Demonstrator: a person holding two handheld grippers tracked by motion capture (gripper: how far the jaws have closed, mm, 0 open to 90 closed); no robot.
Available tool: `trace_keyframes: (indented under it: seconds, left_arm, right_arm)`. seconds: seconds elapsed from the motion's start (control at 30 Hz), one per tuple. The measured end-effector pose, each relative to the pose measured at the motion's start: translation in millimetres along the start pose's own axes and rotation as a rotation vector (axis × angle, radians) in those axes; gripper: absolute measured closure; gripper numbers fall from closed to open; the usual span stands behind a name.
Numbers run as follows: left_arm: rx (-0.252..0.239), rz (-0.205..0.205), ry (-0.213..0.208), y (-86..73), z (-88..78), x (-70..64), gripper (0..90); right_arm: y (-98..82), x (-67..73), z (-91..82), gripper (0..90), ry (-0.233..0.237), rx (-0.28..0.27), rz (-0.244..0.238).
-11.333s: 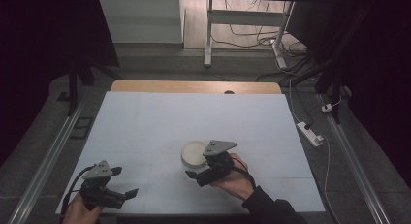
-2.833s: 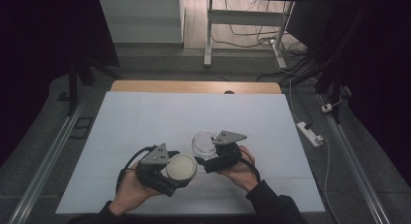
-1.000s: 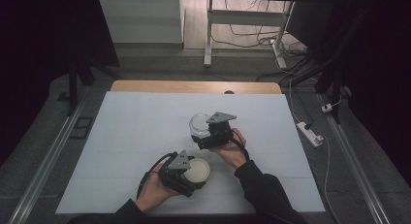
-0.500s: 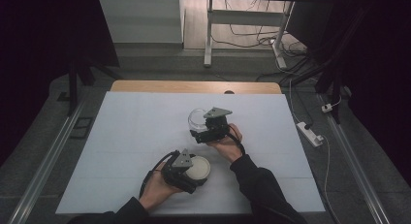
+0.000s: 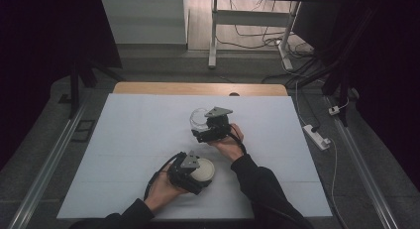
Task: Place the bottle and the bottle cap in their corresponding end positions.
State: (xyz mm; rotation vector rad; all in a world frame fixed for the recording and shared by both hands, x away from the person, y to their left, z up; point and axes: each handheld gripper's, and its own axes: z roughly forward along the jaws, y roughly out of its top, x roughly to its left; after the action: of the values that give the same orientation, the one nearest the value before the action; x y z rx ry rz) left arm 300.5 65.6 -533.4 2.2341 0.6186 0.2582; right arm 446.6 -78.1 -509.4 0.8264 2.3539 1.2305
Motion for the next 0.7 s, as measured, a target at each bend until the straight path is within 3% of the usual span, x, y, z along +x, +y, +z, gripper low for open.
trace_keyframes:
  seconds: [0.33, 0.7]
  left_arm:
    - [0.052, -0.02, -0.003, 2.3, 10.3, 6.7, 7.7]
    - [0.102, -0.014, 0.009, 1.9, 15.6, 8.4, 7.6]
  right_arm:
    - [0.4, -5.0, 6.1, 6.6, -0.013, -0.006, 0.005]
    - [-0.6, -9.3, 7.5, 6.4, -0.009, -0.012, 0.008]
